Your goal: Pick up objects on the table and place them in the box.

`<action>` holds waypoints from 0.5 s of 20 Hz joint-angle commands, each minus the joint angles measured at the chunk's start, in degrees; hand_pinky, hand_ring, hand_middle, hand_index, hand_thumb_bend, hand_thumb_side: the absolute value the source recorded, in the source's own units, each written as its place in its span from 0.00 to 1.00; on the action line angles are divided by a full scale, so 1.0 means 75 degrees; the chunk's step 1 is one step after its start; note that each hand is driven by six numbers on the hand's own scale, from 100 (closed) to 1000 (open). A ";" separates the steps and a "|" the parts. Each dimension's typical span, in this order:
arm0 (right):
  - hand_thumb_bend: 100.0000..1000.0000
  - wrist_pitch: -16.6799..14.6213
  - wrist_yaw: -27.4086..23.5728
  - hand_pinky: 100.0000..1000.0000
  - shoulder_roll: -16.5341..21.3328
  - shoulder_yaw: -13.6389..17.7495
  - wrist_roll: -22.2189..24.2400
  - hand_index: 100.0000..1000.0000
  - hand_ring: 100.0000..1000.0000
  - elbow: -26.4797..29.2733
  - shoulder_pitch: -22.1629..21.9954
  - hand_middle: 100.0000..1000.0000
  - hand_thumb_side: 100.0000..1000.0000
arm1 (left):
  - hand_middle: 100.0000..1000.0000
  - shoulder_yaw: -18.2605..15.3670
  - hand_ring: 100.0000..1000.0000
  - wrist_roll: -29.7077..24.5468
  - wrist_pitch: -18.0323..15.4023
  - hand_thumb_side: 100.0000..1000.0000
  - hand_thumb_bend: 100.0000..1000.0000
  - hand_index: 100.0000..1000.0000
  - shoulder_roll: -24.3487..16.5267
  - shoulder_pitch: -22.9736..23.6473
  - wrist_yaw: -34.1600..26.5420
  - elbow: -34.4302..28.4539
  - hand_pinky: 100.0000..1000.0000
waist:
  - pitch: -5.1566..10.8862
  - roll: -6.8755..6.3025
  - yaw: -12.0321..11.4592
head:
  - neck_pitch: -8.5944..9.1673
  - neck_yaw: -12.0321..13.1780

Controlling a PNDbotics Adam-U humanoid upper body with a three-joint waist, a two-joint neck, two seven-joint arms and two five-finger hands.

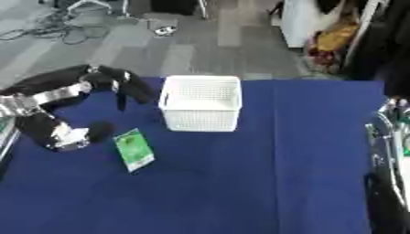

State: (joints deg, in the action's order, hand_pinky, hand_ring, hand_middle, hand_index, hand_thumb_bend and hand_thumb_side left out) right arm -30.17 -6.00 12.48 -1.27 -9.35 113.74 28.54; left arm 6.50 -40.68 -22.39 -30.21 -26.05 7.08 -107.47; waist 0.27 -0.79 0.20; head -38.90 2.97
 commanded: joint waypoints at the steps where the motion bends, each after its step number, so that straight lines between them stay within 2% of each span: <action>1: 0.26 0.0017 0.0060 0.06 0.0129 0.0019 -0.0098 0.31 0.10 0.0113 0.0099 0.08 0.99 | 0.76 -0.0068 0.70 -0.0509 -0.0539 0.87 0.00 0.83 -0.0168 -0.0144 -0.0010 -0.0100 0.41 | 0.0078 -0.0007 -0.0019 | 0.0207 -0.0051; 10: 0.25 0.0021 0.0074 0.06 0.0121 0.0010 -0.0079 0.30 0.10 0.0114 0.0095 0.08 0.96 | 0.76 -0.0072 0.70 -0.0512 -0.0547 0.87 0.00 0.83 -0.0173 -0.0150 0.0001 -0.0090 0.42 | 0.0079 -0.0002 -0.0025 | 0.0295 -0.0030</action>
State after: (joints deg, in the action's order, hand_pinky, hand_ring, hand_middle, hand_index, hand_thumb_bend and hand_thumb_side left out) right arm -30.03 -5.64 12.48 -1.30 -9.86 113.74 28.54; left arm 6.49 -40.66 -22.41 -30.21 -26.06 7.11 -107.47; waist 0.27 -0.78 0.13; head -37.42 2.97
